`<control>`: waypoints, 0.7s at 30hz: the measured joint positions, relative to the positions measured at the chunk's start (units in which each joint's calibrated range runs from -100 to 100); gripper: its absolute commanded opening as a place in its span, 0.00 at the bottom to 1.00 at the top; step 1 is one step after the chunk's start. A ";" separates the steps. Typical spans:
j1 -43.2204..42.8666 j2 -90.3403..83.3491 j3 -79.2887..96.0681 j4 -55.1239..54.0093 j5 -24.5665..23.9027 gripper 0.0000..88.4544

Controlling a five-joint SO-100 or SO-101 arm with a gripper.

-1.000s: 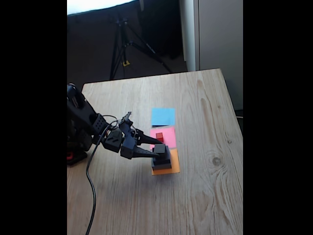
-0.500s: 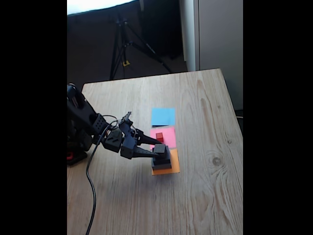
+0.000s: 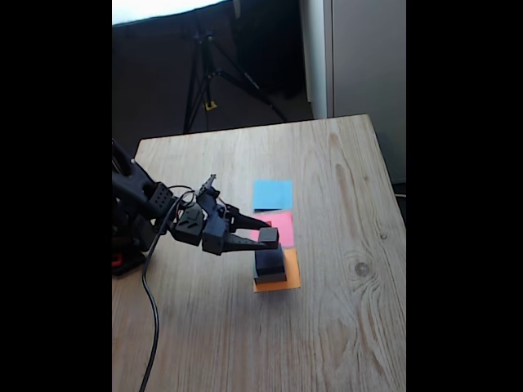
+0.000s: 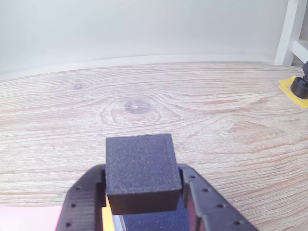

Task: Tower of hanoi

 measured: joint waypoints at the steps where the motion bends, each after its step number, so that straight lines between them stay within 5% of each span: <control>1: -0.31 -1.62 -0.87 2.80 -0.17 0.11; 21: -3.61 -15.39 -67.28 100.72 -1.91 0.10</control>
